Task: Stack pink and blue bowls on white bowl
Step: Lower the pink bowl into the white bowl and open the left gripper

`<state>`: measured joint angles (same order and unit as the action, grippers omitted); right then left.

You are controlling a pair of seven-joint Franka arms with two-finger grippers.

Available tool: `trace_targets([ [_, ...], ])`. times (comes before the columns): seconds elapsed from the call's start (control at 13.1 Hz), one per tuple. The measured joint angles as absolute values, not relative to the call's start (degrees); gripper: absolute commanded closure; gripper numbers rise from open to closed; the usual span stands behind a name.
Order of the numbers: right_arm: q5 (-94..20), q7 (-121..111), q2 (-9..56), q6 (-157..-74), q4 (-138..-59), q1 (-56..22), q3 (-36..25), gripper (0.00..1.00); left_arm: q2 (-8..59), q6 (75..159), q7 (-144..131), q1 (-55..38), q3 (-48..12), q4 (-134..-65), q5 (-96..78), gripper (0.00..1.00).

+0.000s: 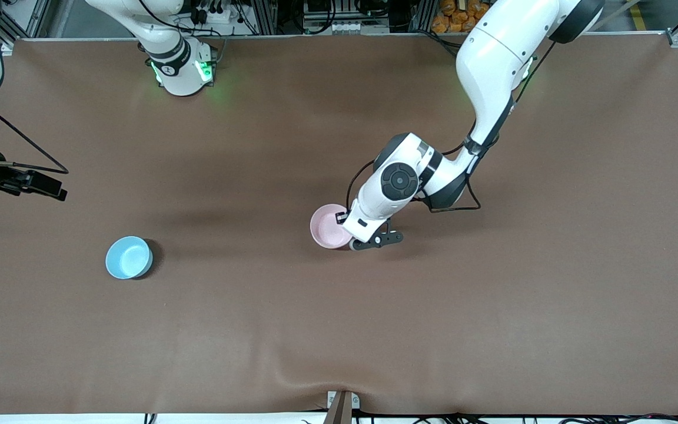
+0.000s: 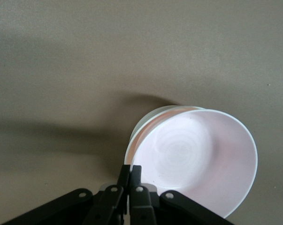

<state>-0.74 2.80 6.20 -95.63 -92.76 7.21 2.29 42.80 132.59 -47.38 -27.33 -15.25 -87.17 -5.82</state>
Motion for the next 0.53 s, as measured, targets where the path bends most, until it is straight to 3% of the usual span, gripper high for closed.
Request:
trace_targets([
  [0.08, -0.7, 2.8, 6.2, -95.6, -92.8, 7.2, 2.3, 0.00, 43.0, 132.7, -47.4, -27.3, -15.3, -87.2, -5.8, 0.92],
  [0.15, -0.7, 2.8, 6.2, -95.6, -92.8, 7.2, 2.3, 0.00, 43.1, 132.7, -47.4, -27.3, -15.3, -87.2, -5.8, 0.59],
  [0.31, -0.7, 2.8, 6.3, -95.6, -92.8, 7.2, 2.3, 0.00, 43.2, 132.7, -47.4, -27.3, -15.3, -87.2, -5.8, 0.21],
  [0.53, -0.7, 2.8, 6.5, -95.6, -92.8, 7.2, 2.3, 0.00, 43.3, 132.8, -47.4, -27.3, -15.3, -87.2, -5.8, 0.02],
])
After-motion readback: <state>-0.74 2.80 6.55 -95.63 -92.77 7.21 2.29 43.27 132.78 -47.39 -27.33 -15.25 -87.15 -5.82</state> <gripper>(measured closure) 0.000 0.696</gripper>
